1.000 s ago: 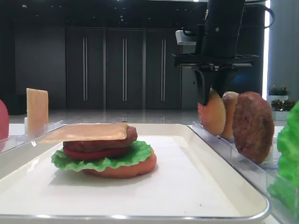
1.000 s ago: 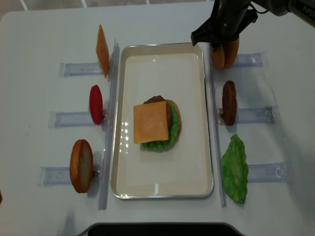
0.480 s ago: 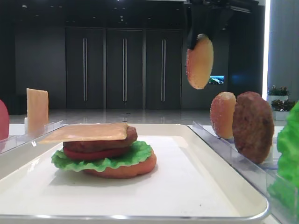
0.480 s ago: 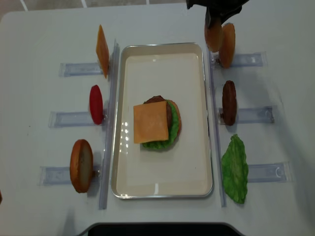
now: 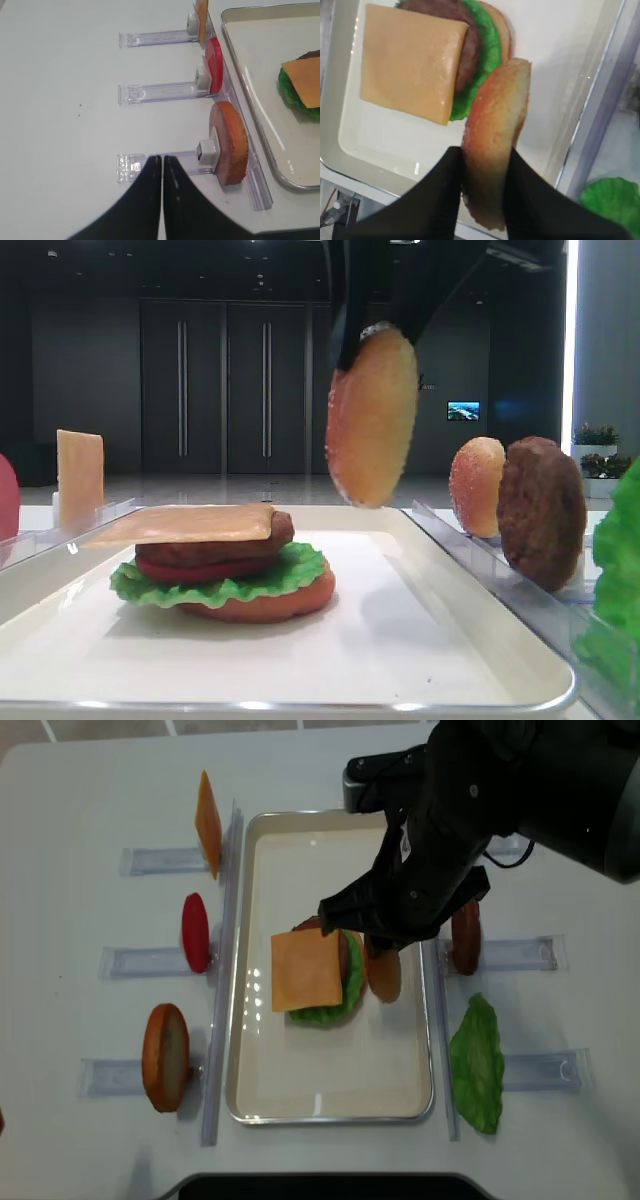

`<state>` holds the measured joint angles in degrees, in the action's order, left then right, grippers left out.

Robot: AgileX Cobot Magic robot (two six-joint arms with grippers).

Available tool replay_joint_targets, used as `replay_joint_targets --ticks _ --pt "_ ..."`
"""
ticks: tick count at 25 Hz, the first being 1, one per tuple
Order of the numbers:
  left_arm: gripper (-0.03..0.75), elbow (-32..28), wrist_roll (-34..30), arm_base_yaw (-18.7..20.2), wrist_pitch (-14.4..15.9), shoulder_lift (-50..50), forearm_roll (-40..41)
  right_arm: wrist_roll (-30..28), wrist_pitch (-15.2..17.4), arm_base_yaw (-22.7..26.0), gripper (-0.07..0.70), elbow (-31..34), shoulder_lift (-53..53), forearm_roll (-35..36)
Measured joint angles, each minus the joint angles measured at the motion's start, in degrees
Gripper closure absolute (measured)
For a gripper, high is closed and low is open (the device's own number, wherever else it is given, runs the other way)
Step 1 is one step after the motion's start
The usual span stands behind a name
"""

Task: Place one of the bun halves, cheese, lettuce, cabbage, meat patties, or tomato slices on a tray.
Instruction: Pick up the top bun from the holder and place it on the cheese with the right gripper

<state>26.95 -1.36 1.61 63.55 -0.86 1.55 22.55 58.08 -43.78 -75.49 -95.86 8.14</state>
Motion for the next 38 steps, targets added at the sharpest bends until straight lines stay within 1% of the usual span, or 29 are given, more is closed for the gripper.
replay_joint_targets --ticks 1,2,3,4,6,7,8,10,13,14,16,20,25,31,38 --pt "0.716 0.0 0.0 0.0 0.0 0.0 0.0 -1.3 -1.3 0.0 0.454 0.1 0.0 1.4" --pt "0.716 0.0 0.0 0.0 0.0 0.0 0.0 -3.9 -3.1 0.0 0.454 0.2 0.0 3.9" --pt "0.716 0.0 0.0 0.0 0.0 0.0 0.0 -8.0 -4.9 0.3 0.454 0.3 0.0 7.2" --pt "0.716 0.0 0.0 0.0 0.0 0.0 0.0 -12.4 -7.0 0.8 0.454 0.3 0.0 12.8" --pt "0.716 0.0 0.0 0.0 0.0 0.0 0.0 -25.0 -10.2 2.2 0.454 0.6 0.0 26.5" --pt "0.716 0.0 0.0 0.0 0.0 0.0 0.0 -31.2 -11.4 3.2 0.454 1.2 0.0 32.1" --pt "0.716 0.0 0.0 0.0 0.0 0.0 0.0 -36.5 -12.1 4.4 0.454 1.8 0.0 38.8" --pt "0.716 0.0 0.0 0.0 0.0 0.0 0.0 -48.9 -12.2 6.8 0.454 4.2 0.0 50.7" --pt "0.716 0.0 0.0 0.0 0.0 0.0 0.0 -65.0 -12.8 9.7 0.454 9.5 0.0 68.0" --pt "0.716 0.0 0.0 0.0 0.0 0.0 0.0 -69.3 -12.9 10.3 0.454 11.5 0.0 71.4" --pt "0.716 0.0 0.0 0.0 0.0 0.0 0.0 -74.4 -13.9 10.8 0.454 14.7 0.0 76.1" --pt "0.716 0.0 0.0 0.0 0.0 0.0 0.0 -79.7 -15.9 11.3 0.454 18.0 -0.1 79.2" --pt "0.716 0.0 0.0 0.0 0.0 0.0 0.0 -83.3 -15.7 11.3 0.454 18.2 -3.8 82.8" --pt "0.716 0.0 0.0 0.0 0.0 0.0 0.0 -85.2 -15.5 11.3 0.454 18.5 -8.7 83.1" --pt "0.716 0.0 0.0 0.0 0.0 0.0 0.0 -85.5 -15.3 11.3 0.454 18.5 -10.4 84.0"
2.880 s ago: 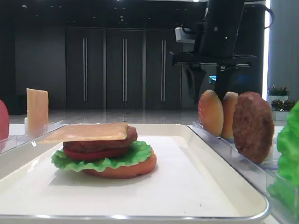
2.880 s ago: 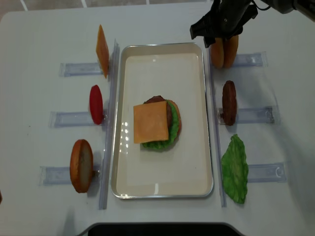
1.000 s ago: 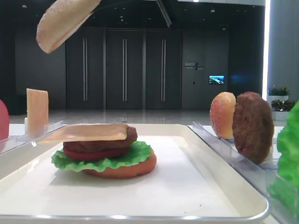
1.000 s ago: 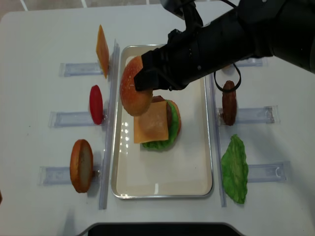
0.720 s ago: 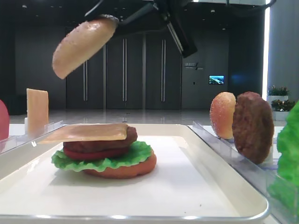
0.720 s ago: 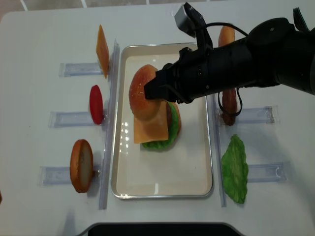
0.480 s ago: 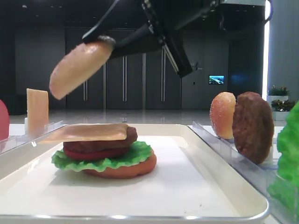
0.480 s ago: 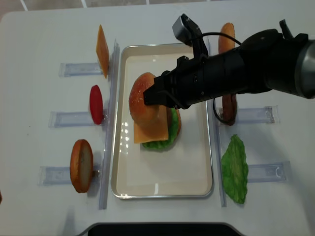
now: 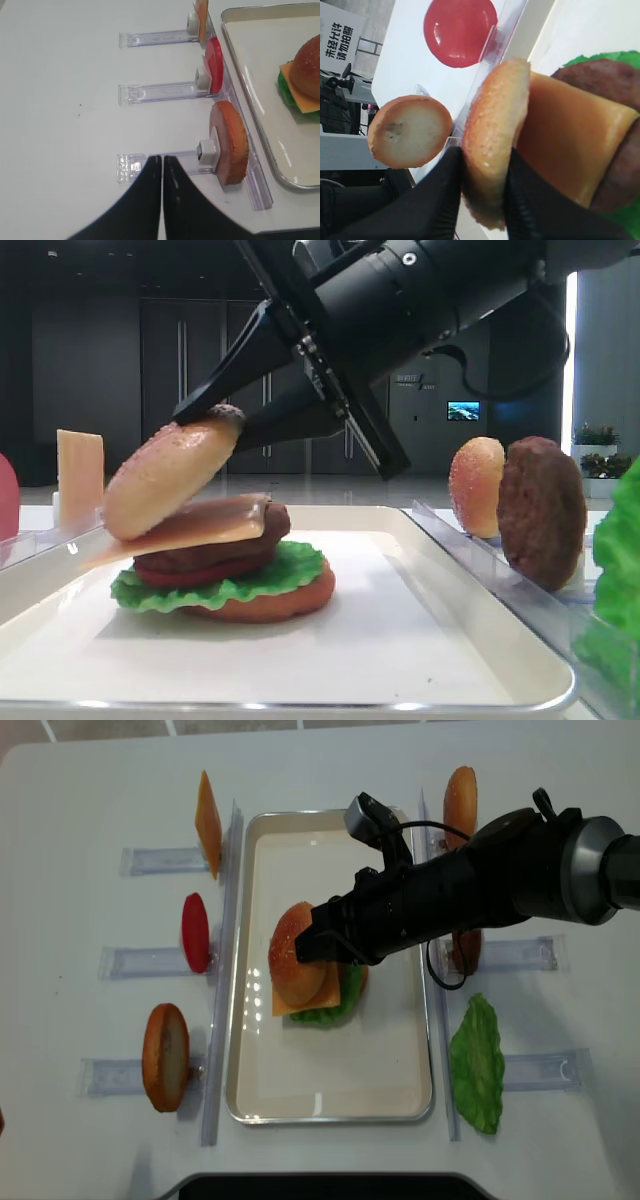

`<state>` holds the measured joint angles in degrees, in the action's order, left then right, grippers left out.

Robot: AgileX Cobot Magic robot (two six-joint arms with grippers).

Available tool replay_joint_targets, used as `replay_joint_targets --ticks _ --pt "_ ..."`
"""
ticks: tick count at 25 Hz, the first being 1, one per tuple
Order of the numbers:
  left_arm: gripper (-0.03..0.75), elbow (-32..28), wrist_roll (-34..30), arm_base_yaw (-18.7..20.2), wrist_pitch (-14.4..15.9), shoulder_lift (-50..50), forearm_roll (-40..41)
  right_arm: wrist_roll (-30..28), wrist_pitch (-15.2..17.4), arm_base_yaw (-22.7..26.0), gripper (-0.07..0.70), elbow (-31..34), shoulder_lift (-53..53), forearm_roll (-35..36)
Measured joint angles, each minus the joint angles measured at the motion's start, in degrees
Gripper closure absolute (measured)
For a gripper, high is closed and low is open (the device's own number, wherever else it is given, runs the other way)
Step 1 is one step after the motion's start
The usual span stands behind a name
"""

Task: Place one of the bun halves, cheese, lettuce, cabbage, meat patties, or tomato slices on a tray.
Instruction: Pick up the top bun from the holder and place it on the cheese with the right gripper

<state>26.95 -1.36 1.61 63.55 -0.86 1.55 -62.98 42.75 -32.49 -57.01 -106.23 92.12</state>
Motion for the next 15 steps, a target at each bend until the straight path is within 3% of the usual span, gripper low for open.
replay_joint_targets --ticks 3,7,9,13,15 --pt "0.716 0.0 0.0 0.0 0.0 0.0 0.0 0.0 0.0 0.0 0.435 0.0 -0.1 0.0" --pt "0.716 0.0 0.0 0.0 0.0 0.0 0.0 0.0 -0.8 0.3 0.29 0.0 0.0 -1.1" --pt "0.716 0.0 0.0 0.0 0.0 0.0 0.0 0.8 -1.2 0.7 0.261 -0.5 0.5 -3.6" --pt "0.716 0.0 0.0 0.0 0.0 0.0 0.0 7.8 -4.5 1.1 0.246 -3.0 2.2 -14.0" --pt "0.716 0.0 0.0 0.0 0.0 0.0 0.0 15.1 -6.4 1.1 0.245 -4.6 3.1 -22.7"
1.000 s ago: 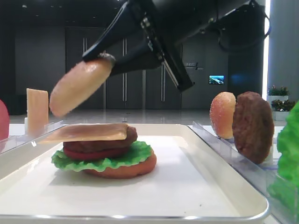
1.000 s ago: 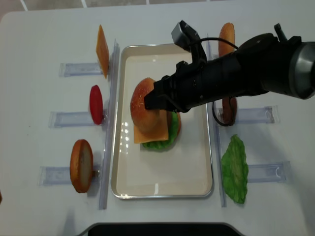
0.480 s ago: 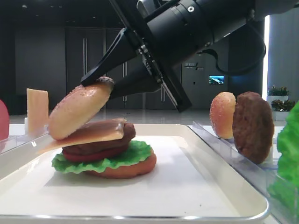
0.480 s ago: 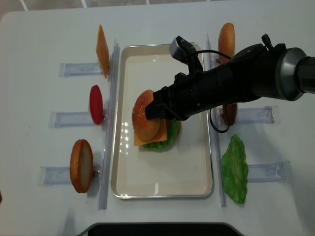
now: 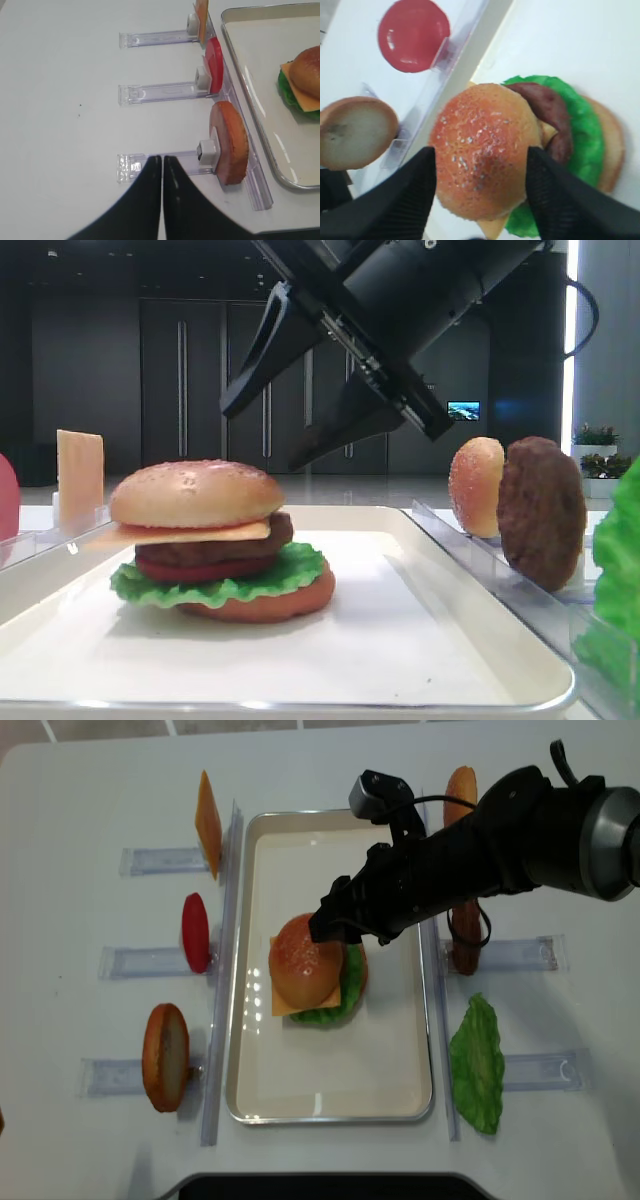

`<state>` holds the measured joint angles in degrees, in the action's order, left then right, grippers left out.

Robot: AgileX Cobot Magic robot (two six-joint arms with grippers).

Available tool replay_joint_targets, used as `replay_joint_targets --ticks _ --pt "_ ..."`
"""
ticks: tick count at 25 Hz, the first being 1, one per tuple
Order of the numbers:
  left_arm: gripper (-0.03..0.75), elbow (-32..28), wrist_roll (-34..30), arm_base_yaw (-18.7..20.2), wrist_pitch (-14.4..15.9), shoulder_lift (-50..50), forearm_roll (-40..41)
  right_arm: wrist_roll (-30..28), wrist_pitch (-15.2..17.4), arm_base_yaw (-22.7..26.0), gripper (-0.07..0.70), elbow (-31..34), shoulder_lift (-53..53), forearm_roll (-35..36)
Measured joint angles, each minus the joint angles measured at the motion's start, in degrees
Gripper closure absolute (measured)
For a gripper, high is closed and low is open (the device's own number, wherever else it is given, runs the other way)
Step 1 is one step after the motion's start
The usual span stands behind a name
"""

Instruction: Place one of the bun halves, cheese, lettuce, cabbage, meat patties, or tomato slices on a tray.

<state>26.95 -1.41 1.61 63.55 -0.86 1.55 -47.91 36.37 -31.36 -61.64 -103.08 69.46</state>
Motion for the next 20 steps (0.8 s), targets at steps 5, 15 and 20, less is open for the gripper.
replay_joint_targets --ticks 5,15,20 --pt "0.716 0.0 0.0 0.0 0.0 0.0 0.0 20.8 1.3 0.0 0.243 -6.7 1.5 -25.2" --pt "0.716 0.0 0.0 0.0 0.0 0.0 0.0 57.2 20.3 2.3 0.267 -22.4 2.0 -67.3" --pt "0.716 0.0 0.0 0.0 0.0 0.0 0.0 55.0 25.4 15.6 0.269 -23.6 2.0 -68.6"
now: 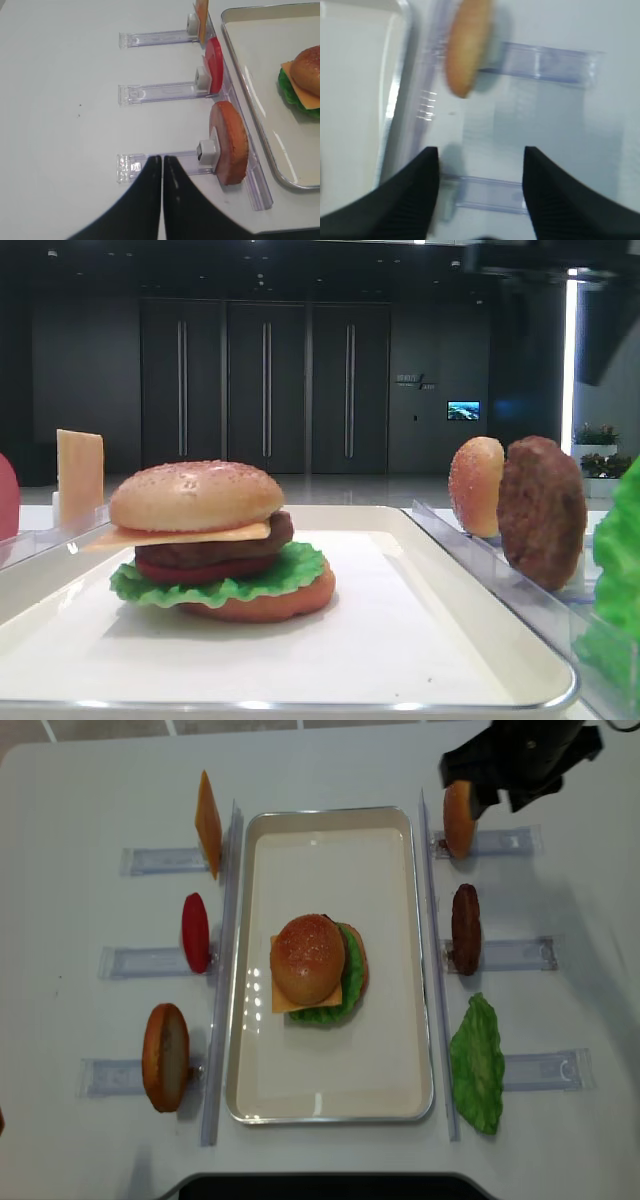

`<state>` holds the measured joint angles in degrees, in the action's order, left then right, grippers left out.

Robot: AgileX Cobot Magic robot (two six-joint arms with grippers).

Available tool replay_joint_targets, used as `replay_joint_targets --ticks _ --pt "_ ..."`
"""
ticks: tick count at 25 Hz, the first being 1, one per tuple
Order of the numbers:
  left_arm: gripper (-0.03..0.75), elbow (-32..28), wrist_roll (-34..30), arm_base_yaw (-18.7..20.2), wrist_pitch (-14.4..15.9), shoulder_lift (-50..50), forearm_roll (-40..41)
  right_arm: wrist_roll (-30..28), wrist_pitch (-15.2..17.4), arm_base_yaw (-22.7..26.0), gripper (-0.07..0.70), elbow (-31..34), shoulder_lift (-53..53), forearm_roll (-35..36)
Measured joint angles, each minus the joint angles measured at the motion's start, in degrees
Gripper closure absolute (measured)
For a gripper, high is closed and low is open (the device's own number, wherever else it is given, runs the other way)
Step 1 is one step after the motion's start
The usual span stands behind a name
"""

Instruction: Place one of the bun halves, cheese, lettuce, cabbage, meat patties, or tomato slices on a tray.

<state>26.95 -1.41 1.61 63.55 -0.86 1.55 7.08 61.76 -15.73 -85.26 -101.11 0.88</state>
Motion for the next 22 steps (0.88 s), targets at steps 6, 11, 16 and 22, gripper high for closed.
replay_joint_targets --ticks 6,11,16,22 --pt "0.716 0.0 0.0 0.0 0.0 0.0 0.0 -3.9 6.9 16.5 0.269 -0.1 0.0 -0.9" --pt "0.716 0.0 0.0 0.0 0.0 0.0 0.0 -5.1 7.7 19.3 0.271 2.4 3.4 -0.9" --pt "0.716 0.0 0.0 0.0 0.0 0.0 0.0 -4.7 7.8 19.3 0.272 17.6 19.2 -0.5" --pt "0.716 0.0 0.0 0.0 0.0 0.0 0.0 -3.9 8.3 19.1 0.272 35.3 42.4 -0.5"
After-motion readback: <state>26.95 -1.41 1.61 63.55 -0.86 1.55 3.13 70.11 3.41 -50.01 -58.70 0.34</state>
